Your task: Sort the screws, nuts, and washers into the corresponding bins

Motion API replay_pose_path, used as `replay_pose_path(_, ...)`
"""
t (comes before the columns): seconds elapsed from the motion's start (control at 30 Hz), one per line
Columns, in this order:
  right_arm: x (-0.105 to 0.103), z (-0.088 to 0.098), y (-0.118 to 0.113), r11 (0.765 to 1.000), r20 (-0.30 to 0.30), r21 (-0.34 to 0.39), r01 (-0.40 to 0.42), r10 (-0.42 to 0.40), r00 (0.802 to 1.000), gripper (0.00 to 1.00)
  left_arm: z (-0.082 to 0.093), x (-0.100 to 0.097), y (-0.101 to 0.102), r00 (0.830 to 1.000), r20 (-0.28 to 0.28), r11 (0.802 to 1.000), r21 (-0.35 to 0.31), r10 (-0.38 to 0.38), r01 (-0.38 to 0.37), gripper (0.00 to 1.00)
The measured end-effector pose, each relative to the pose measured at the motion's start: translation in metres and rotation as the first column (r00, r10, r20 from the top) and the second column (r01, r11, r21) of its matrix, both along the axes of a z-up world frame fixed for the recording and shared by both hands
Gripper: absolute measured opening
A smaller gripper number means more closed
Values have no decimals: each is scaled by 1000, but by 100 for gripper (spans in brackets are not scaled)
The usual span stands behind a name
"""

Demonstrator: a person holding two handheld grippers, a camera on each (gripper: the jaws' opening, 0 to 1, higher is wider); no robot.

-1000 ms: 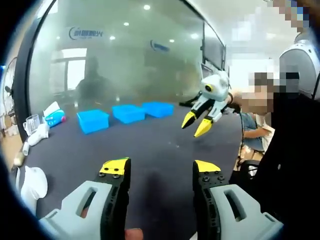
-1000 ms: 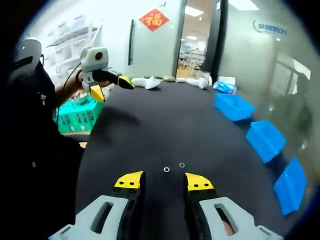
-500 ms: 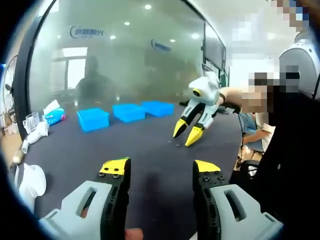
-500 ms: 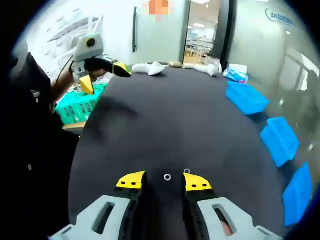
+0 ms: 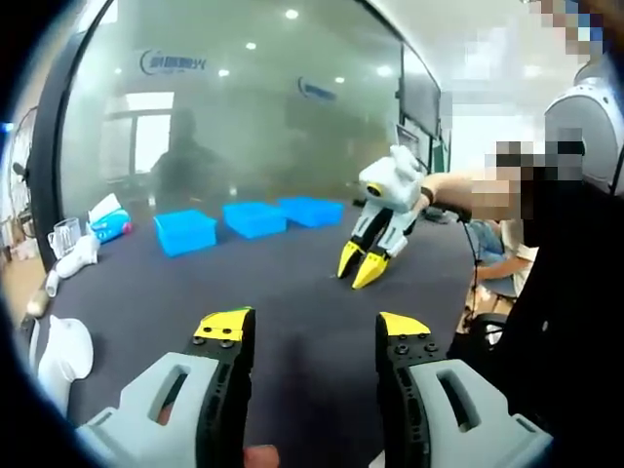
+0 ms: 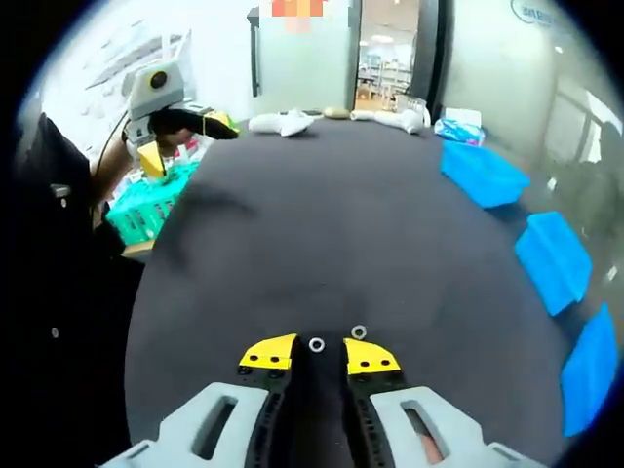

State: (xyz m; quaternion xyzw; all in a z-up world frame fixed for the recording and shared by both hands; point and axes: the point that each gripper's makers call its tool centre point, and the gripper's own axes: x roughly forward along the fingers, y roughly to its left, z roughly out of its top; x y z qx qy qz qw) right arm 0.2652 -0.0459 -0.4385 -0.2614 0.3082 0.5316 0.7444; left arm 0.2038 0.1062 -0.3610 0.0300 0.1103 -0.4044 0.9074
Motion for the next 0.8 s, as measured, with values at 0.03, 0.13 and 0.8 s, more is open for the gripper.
replay_pose_path(0.03, 0, 0, 0, 1000, 0, 0, 0, 0, 1000, 12, 1, 0, 0, 1000, 1, 1000, -1, 0, 0, 48)
replay_pose_path(0.13, -3, 0, 1, 1000, 29, -17, -12, 13, 1000, 10, 1, -1, -1, 1000, 4, 1000, 3, -1, 1, 48)
replay_pose_path(0.8, -7, 16, -7, 994, 56, 93, 62, -67, 996, 4, 6, -1, -2, 1000, 17, 1000, -2, 5, -5, 48)
